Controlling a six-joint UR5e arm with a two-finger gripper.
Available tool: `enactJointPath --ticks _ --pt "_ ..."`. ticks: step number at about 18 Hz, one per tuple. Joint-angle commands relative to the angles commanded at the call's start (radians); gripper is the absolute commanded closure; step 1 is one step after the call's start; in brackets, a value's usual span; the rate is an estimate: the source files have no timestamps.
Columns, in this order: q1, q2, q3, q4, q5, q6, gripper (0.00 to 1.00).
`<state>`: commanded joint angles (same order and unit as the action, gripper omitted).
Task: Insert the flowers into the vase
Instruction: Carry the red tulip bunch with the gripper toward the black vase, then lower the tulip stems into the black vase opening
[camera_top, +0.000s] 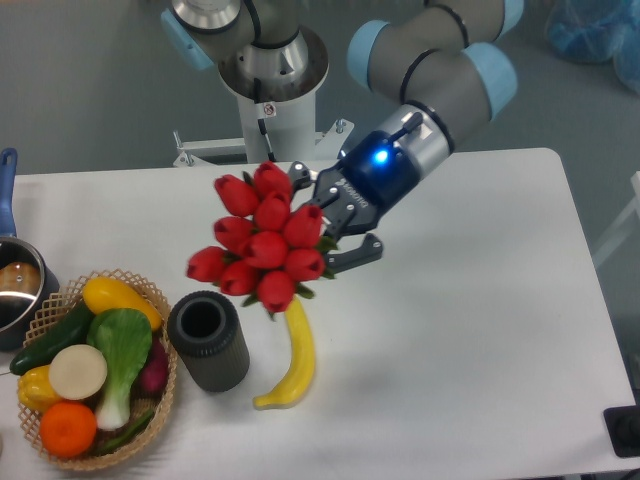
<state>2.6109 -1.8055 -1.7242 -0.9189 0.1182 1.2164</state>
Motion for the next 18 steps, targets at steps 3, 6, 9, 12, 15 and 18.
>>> enactJointPath --ticks 3,6,9,12,15,18 --pt "-0.046 -0.006 -0.005 0.006 -0.023 0.015 0.62" --pt "-0.080 -0.020 0.000 0.008 -0.054 0.017 0.62" --pt "-0.087 -0.037 0.015 0.008 -0.129 0.018 0.62" --pt "-0.100 -0.048 0.015 0.008 -0.161 0.025 0.62" --pt "-0.121 -0.069 0.015 0.012 -0.208 0.080 0.62" --pt "-0.124 -0.097 0.012 0.014 -0.253 0.124 0.62"
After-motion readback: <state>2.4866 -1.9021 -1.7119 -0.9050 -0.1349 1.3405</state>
